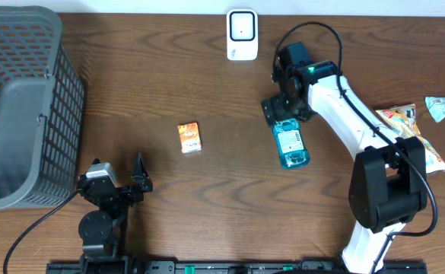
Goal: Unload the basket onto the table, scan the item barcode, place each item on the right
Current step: 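Move the right gripper to the blue mouthwash bottle and grasp its cap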
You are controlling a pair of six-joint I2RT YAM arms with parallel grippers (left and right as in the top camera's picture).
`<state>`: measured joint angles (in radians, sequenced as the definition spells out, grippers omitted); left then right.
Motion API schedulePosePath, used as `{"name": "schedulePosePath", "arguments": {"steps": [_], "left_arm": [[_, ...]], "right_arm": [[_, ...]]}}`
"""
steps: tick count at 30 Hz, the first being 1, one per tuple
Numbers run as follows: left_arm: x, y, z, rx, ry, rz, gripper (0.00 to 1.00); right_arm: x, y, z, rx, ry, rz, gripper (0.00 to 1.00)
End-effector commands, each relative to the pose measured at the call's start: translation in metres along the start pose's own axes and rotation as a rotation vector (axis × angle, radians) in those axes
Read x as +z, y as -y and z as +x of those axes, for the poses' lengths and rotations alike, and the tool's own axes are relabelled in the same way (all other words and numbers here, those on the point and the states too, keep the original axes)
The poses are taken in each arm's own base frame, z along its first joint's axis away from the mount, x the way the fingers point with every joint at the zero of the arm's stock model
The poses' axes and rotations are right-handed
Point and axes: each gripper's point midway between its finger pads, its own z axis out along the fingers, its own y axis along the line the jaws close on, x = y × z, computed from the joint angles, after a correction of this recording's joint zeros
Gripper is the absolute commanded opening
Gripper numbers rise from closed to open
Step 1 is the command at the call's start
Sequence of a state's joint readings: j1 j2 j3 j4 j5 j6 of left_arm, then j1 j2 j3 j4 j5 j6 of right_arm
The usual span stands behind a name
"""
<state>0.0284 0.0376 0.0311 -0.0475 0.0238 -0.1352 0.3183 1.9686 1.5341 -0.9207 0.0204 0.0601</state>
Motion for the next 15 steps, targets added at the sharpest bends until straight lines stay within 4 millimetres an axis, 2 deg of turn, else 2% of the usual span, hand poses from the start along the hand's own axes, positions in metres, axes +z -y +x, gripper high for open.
{"name": "schedulePosePath", "arguments": {"steps": [1, 4, 12, 15], "left_arm": [[0.002, -0.005, 0.017, -0.008, -0.045, -0.017, 0.98], [0.002, -0.005, 0.017, -0.008, -0.045, -0.017, 0.98], [0.002, -0.005, 0.017, -0.008, -0.045, -0.017, 0.98], [0.002, -0.005, 0.017, -0.008, -0.045, -0.017, 0.98]], "right_arm": [[0.008, 0.000, -0.006, 0.009, 0.014, -0.004, 0.99], [0.025, 0.000, -0.010, 0.010, 0.015, -0.004, 0.82], [0.063, 0.002, -0.008, 0.015, -0.022, 0.000, 0.79], [0.072, 0.002, -0.006, 0.016, -0.037, 0.001, 0.63]]}}
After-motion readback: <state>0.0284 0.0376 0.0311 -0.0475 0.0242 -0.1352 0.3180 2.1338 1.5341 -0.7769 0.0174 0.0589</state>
